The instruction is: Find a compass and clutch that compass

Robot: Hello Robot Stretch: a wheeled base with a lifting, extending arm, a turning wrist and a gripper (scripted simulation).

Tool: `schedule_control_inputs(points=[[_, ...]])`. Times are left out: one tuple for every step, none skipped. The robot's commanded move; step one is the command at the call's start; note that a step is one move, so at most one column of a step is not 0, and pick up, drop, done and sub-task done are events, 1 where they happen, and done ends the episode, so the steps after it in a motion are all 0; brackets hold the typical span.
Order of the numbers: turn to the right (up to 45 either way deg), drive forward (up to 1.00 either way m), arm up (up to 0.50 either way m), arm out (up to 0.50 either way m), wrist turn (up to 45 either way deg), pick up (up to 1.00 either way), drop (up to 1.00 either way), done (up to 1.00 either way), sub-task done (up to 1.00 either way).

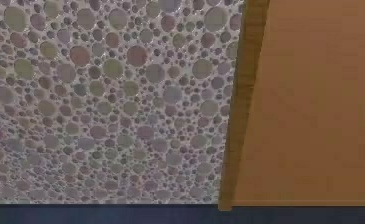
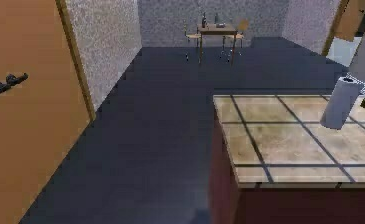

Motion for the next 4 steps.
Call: schedule_control_inputs(points=[[36.0,0.00,0.00,0.00,0.0,0.00,0.00,0.00,0.00],[0.0,0.40,0.00,0.00,0.0,0.00,0.00,0.00,0.00],[45.0,0.00,0.00,0.00,0.0,0.00,0.00,0.00,0.00],[9.0,0.00,0.00,0.00,0.0,0.00,0.00,0.00,0.00]])
